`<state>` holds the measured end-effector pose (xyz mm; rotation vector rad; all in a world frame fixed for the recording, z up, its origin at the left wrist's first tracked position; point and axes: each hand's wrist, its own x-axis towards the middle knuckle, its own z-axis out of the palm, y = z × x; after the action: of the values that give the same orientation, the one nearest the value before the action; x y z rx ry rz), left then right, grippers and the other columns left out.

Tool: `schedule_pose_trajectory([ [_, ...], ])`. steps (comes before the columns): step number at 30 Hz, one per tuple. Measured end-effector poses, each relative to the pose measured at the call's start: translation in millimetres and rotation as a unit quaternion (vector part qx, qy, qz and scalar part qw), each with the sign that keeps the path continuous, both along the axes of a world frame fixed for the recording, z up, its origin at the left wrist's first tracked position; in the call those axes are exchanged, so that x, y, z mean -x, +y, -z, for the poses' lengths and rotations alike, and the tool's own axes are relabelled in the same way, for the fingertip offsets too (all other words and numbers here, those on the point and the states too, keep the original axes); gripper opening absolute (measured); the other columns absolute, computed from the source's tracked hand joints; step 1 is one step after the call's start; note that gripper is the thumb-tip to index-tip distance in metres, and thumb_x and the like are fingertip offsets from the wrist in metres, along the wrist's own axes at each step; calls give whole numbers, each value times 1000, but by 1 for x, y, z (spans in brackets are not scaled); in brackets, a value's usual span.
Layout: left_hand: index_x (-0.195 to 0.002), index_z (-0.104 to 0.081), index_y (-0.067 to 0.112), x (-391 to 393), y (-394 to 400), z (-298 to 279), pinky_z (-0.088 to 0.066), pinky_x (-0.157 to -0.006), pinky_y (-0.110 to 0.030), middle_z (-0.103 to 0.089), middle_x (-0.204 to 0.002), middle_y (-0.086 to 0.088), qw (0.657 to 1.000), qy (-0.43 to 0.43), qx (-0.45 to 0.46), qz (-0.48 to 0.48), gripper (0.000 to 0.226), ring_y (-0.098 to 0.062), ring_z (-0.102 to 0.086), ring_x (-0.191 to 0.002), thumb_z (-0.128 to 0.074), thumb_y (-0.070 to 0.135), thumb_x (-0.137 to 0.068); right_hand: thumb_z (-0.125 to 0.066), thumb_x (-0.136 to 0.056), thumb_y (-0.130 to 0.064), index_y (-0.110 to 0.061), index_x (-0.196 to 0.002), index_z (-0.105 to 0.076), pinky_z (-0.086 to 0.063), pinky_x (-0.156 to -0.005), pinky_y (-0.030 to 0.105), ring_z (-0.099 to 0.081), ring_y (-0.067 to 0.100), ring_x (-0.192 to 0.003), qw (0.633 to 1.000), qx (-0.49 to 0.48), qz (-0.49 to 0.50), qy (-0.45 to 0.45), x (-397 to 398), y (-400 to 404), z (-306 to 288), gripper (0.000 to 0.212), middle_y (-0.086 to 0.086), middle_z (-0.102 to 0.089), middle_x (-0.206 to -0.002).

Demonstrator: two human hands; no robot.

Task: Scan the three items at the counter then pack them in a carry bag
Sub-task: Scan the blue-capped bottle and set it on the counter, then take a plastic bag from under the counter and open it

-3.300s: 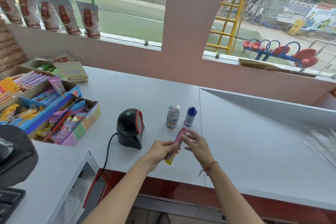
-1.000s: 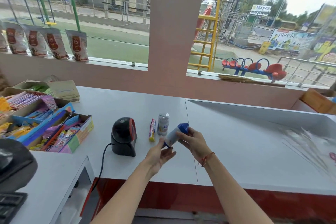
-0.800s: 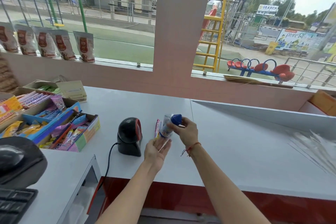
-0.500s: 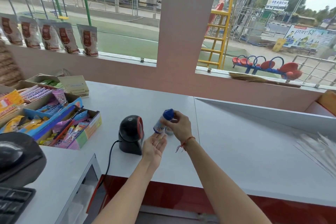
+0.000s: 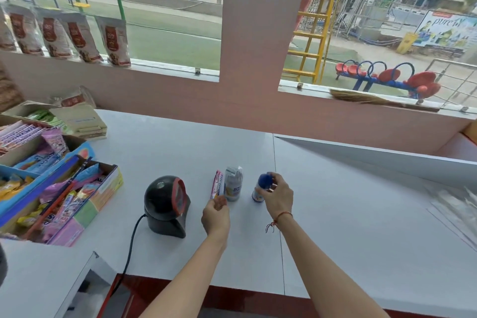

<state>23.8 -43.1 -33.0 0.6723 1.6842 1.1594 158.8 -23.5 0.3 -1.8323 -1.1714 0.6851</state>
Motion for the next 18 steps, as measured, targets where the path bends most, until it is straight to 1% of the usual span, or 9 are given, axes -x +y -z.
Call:
schedule_pose_trajectory([
  [3, -106, -68, 13, -1, 2, 0, -48, -89, -29, -72, -107, -5, 1000, 24, 6, 3, 24, -21, -63, -95, -57, 5, -86, -80, -75, -12, -13, -123, -58, -53, -95, 38, -66, 25, -100, 999, 10, -28, -16, -2, 7, 4, 53, 11, -70, -113],
  [6, -107, -68, 12, -1, -2, -2, -49, -94, -32, -72, -107, -5, 999, 40, 1, 10, 23, -22, -64, -99, -59, 8, -87, -76, -78, -8, -12, -132, -51, -51, -99, 39, -63, 28, -110, 997, 34, -57, -29, -8, 7, 7, 59, 12, -65, -123],
  [8, -105, -69, 12, 0, -11, -2, -49, -95, -31, -72, -105, -4, 999, 41, -5, 21, 22, -20, -65, -99, -58, 6, -87, -74, -80, -7, -8, -138, -43, -48, -102, 43, -57, 28, -119, 997, 49, -50, -24, -10, 0, 13, 65, 13, -60, -130],
  [9, -102, -69, 11, 2, -18, -2, -49, -95, -31, -73, -103, -4, 998, 45, -12, 29, 21, -20, -65, -98, -58, 4, -86, -72, -81, -7, -7, -140, -41, -49, -101, 43, -56, 27, -119, 998, 47, -33, -30, -8, -9, 16, 66, 13, -58, -130],
  [10, -100, -69, 11, 5, -25, -3, -50, -96, -33, -73, -103, -5, 998, 49, -22, 37, 21, -21, -66, -98, -58, 2, -85, -70, -83, -6, -7, -138, -42, -50, -98, 42, -56, 25, -116, 998, 34, -13, -44, -4, -19, 18, 63, 12, -58, -128],
  [12, -98, -70, 8, 13, -44, -5, -51, -95, -36, -74, -101, -9, 996, 64, -44, 50, 21, -22, -67, -96, -57, -2, -84, -66, -84, -5, -10, -130, -50, -53, -89, 39, -58, 23, -103, 996, -24, 17, -81, 12, -46, 21, 48, 9, -57, -118],
  [15, -93, -70, 8, 37, -88, -7, -53, -87, -30, -74, -96, -10, 990, 95, -81, 66, 23, -21, -68, -90, -55, -5, -83, -62, -87, -5, -11, -109, -63, -53, -75, 34, -58, 20, -84, 988, -116, 18, -98, 51, -93, 23, 23, 6, -57, -101],
  [16, -93, -70, 9, 47, -107, -7, -53, -85, -27, -74, -94, -9, 987, 109, -97, 71, 22, -19, -68, -89, -55, -4, -84, -61, -88, -5, -11, -104, -65, -52, -73, 30, -58, 19, -80, 987, -131, 5, -93, 66, -109, 24, 17, 5, -58, -98],
  [18, -92, -70, 11, 75, -151, -7, -51, -82, -24, -74, -92, -4, 978, 155, -122, 70, 22, -16, -68, -88, -55, -3, -86, -62, -89, -6, -13, -98, -68, -46, -68, 13, -58, 15, -77, 988, -132, -41, -74, 100, -148, 26, 13, 2, -59, -93],
])
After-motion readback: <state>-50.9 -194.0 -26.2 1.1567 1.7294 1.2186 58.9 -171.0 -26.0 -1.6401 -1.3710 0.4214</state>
